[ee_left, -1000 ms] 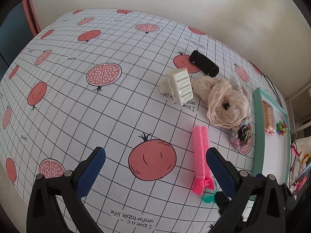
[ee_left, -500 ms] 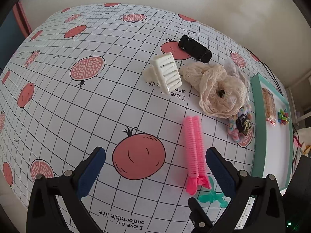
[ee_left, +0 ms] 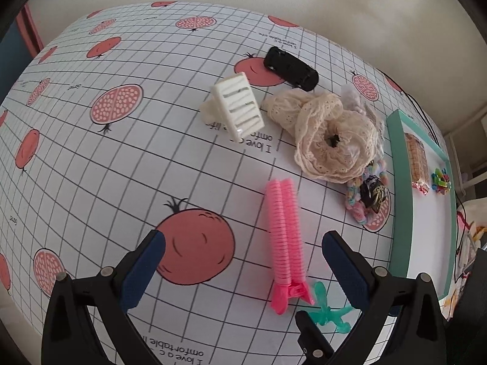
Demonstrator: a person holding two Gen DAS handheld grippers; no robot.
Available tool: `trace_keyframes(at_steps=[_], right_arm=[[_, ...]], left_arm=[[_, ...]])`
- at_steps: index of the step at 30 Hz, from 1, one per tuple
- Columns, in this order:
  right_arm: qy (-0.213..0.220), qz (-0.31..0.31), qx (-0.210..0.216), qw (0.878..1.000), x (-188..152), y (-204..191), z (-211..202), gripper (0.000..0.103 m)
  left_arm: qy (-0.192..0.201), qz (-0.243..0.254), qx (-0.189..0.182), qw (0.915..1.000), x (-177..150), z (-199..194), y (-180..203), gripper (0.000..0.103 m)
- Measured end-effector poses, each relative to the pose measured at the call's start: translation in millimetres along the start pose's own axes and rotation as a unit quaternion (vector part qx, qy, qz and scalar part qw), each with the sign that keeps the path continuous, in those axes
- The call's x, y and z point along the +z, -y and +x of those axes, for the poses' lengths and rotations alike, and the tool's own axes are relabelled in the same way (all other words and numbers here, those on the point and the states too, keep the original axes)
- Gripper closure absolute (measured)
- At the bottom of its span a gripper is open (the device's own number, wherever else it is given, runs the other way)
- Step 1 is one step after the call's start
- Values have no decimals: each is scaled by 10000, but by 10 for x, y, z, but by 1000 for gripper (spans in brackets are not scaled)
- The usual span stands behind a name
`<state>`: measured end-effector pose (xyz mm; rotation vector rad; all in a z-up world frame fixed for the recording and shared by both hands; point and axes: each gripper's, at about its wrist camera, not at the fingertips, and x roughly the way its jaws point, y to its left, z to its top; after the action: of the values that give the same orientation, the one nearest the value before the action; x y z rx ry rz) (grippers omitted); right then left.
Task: Organize objects
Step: 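Withdraw both tools from the tray back toward the remaining objects, then grasp the pink hair curler with the left tool while the right tool grasps the green figure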
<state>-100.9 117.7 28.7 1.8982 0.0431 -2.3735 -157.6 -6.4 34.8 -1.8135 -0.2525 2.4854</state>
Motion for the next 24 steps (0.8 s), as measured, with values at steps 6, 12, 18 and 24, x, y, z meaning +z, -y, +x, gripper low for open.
trace_keyframes(at_steps=[6, 12, 18, 24], right_arm=[[-58, 9, 38, 10000, -50, 61, -57, 29], [-102, 7, 89, 9999, -86, 82, -105, 38], [-106, 17, 139, 9998, -121, 122, -156, 46], [-119, 18, 175, 9998, -143, 150, -187, 49]], left_arm=[[-104, -25, -39, 9999, -26, 63, 56, 8], [-150, 43, -54, 9999, -50, 95, 151, 19], [-243, 54, -17, 9997, -81, 136, 214, 31], [-287, 86, 40, 9995, -97, 145, 230, 44]])
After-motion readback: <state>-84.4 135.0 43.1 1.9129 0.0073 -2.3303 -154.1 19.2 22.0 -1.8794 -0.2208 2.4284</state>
